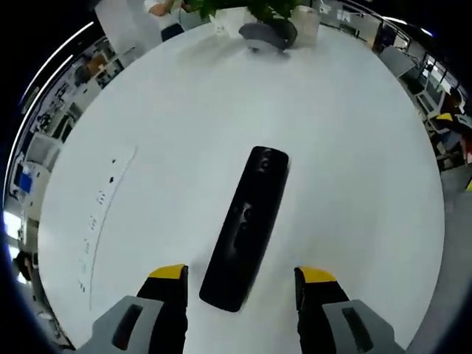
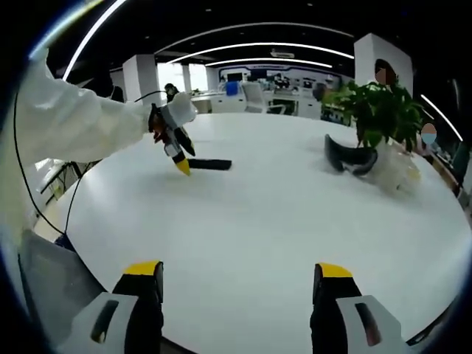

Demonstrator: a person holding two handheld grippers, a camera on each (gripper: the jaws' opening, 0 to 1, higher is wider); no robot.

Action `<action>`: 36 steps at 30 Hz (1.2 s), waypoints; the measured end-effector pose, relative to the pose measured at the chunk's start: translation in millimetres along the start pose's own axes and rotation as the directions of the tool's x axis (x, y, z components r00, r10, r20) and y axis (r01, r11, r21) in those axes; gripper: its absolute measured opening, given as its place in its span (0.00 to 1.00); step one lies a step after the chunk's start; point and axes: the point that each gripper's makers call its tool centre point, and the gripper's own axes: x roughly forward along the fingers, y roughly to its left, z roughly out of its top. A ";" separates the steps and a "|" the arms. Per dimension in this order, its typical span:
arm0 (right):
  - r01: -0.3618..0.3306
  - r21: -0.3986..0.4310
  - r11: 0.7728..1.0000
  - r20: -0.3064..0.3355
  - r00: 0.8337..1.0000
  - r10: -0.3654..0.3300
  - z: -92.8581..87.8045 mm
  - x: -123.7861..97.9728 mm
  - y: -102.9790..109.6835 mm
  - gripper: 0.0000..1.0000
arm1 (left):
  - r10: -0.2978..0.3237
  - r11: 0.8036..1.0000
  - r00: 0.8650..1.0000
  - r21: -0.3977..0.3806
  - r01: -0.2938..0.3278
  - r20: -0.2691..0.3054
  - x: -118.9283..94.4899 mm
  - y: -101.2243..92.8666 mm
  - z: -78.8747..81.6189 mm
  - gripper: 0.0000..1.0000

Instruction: Press the specified remote control buttons in sequence, fully releasing each button before pressing the next.

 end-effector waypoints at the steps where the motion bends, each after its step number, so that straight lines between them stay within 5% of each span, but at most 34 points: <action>1: -0.001 0.001 1.000 0.001 1.000 0.001 0.0 0.0 0.0 0.82 | -0.006 1.000 1.000 -0.006 0.006 -0.002 0.4 0.1 -0.4 0.60; 14: -0.004 0.012 1.000 -0.008 1.000 0.004 -1.7 0.8 -0.6 0.82 | -0.070 0.996 0.996 0.058 0.073 -0.058 3.2 -1.8 2.3 0.61; 24: -0.006 0.018 1.000 -0.003 1.000 0.006 -1.2 0.1 -1.3 0.81 | -0.079 0.993 0.996 0.088 0.083 -0.040 2.8 -4.4 3.3 0.56; 34: 0.000 0.024 1.000 0.011 1.000 -0.001 1.4 0.2 -3.6 0.79 | -0.091 0.980 0.993 0.171 0.102 -0.072 2.8 -4.9 4.5 0.38; 36: 0.004 0.028 1.000 0.014 1.000 -0.005 1.8 -0.3 -4.5 0.79 | -0.092 0.971 0.993 0.213 0.105 -0.072 2.6 -4.0 4.7 0.28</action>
